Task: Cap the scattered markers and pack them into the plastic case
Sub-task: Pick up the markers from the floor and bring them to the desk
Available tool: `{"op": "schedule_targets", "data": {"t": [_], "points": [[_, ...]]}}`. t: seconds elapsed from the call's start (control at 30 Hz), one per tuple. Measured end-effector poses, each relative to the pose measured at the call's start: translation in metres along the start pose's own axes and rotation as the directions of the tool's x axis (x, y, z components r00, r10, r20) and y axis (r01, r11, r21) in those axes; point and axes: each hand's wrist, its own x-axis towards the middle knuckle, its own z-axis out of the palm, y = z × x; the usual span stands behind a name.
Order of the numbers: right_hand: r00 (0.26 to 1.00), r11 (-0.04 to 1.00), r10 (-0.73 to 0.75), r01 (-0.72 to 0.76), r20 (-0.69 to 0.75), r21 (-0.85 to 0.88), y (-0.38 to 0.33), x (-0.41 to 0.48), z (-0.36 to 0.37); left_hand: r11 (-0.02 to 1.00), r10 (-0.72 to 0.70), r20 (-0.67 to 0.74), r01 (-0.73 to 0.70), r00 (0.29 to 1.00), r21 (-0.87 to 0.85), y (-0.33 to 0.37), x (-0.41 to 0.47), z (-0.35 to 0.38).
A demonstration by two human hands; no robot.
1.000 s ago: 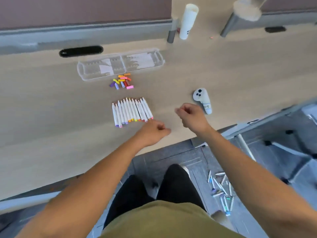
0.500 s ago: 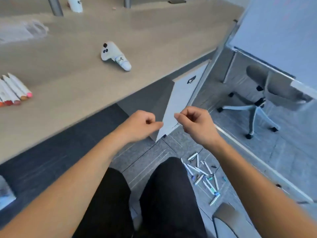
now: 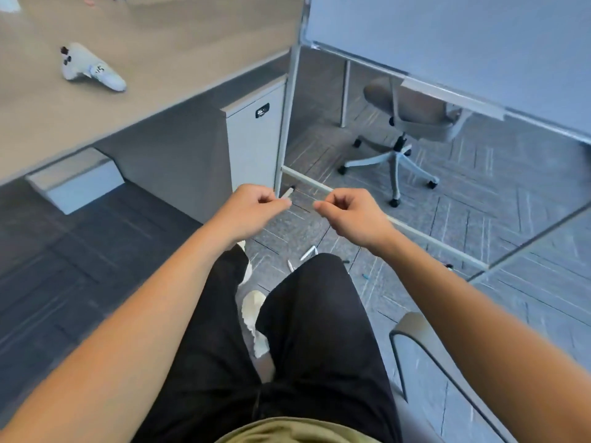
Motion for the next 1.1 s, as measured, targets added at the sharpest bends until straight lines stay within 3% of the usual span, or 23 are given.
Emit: {"op": "schedule_targets", "data": {"t": [0.17, 0.27, 0.37, 0.47, 0.7, 0.8, 1.0, 1.1], "points": [[0.992, 0.994, 0.11, -0.111, -0.065, -0.021, 0.032, -0.001, -0.01, 0.998, 0.013, 0.094, -0.018, 0.995, 0.054, -0.009, 0.014, 0.054], [0.979, 0.977, 0.199, -0.202, -0.047, -0.07, 0.06, 0.009, -0.009, 0.998, -0.052, 0.14, 0.046, 0.989, 0.047, -0.03, 0.027, 0.074], [0.956, 0.95, 0.293, -0.294, -0.027, -0.104, 0.094, 0.023, -0.004, 0.985, -0.137, 0.091, 0.126, 0.986, 0.116, -0.058, 0.051, 0.093], [0.925, 0.913, 0.376, -0.38, -0.06, -0.149, 0.135, 0.033, 0.0, 0.933, -0.235, 0.041, 0.214, 0.971, 0.29, -0.083, 0.077, 0.118], [0.782, 0.768, 0.62, -0.622, -0.065, -0.15, 0.26, 0.056, -0.007, 0.846, -0.43, 0.184, 0.323, 0.884, 0.423, -0.138, 0.145, 0.208], [0.715, 0.696, 0.695, -0.696, -0.078, -0.179, 0.32, 0.069, -0.01, 0.823, -0.475, 0.175, 0.364, 0.863, 0.437, -0.174, 0.177, 0.251], [0.513, 0.498, 0.853, -0.856, -0.1, -0.139, 0.46, 0.085, 0.004, 0.796, -0.534, 0.155, 0.432, 0.831, 0.424, -0.279, 0.224, 0.332], [0.46, 0.452, 0.886, -0.885, -0.059, -0.109, 0.518, 0.085, 0.019, 0.769, -0.57, 0.148, 0.461, 0.808, 0.444, -0.329, 0.232, 0.365]]}}
